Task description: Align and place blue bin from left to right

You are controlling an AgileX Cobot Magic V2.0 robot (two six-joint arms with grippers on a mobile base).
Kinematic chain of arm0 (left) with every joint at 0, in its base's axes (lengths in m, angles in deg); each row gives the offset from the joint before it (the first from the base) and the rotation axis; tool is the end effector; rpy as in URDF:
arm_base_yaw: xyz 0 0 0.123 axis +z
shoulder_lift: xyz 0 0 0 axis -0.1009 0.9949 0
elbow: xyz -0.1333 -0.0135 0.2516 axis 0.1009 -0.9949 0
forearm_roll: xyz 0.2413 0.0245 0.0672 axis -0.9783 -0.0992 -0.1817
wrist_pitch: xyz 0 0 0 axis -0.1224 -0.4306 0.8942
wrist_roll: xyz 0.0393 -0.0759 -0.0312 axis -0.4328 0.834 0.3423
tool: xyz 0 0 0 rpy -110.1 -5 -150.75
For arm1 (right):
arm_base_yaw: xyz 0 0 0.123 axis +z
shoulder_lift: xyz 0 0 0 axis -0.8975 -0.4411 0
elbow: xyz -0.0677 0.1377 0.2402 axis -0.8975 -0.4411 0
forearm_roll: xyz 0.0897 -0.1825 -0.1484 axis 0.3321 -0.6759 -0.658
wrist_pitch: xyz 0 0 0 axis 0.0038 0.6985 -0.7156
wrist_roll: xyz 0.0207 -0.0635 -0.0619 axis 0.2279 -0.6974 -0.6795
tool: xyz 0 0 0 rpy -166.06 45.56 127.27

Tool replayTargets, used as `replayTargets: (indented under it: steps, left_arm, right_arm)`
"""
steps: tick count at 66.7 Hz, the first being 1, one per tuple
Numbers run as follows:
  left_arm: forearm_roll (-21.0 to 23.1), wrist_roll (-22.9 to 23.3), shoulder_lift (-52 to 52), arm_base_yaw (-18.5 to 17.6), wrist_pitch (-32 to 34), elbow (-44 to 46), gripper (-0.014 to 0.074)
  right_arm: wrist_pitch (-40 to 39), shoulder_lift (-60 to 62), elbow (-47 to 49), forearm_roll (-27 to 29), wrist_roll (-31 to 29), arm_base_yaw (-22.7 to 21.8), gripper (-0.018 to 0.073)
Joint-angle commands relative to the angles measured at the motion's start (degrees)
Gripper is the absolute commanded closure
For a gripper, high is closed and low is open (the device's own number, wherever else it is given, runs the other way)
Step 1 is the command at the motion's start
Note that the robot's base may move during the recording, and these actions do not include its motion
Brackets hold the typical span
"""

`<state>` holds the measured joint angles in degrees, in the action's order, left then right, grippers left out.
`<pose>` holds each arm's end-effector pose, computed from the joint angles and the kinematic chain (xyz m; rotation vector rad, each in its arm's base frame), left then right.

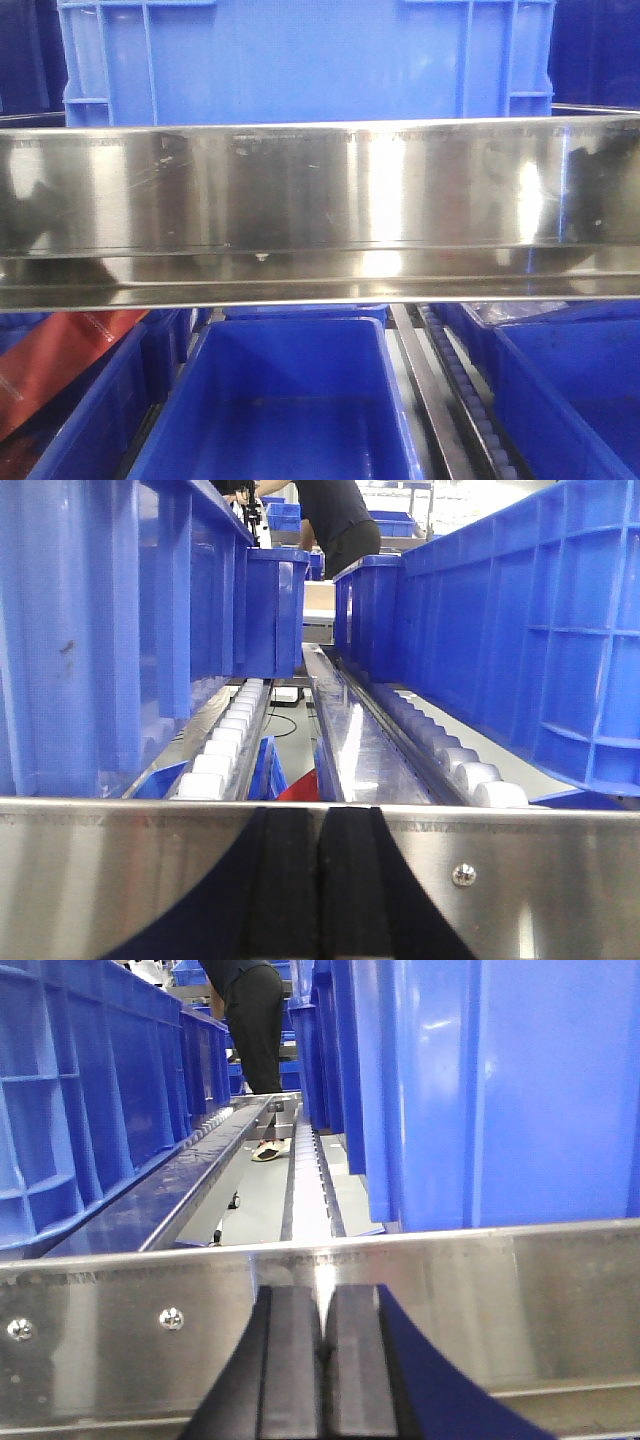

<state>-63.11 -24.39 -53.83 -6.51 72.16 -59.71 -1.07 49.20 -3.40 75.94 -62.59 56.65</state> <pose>0.0568 -0.0008 0.2099 -0.0043 1.5199 -0.0264 0.0567 -0.0066 0.2053 0.1687 1.5703 -0.0186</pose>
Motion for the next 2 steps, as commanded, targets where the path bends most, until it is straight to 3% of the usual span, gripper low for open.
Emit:
replayTargets:
  steps: [1,2]
  left_arm:
    - [0.3,-0.2,-0.3,0.2,1.0,0.1,0.0707]
    - [0.3,-0.2,-0.3,0.2,1.0,0.1,0.0707]
  right_arm:
    - [-0.8,0.4,-0.1,0.0,-0.5,-0.4,0.0628]
    - [-0.8,0.4,-0.1,0.0,-0.5,-0.4,0.0628]
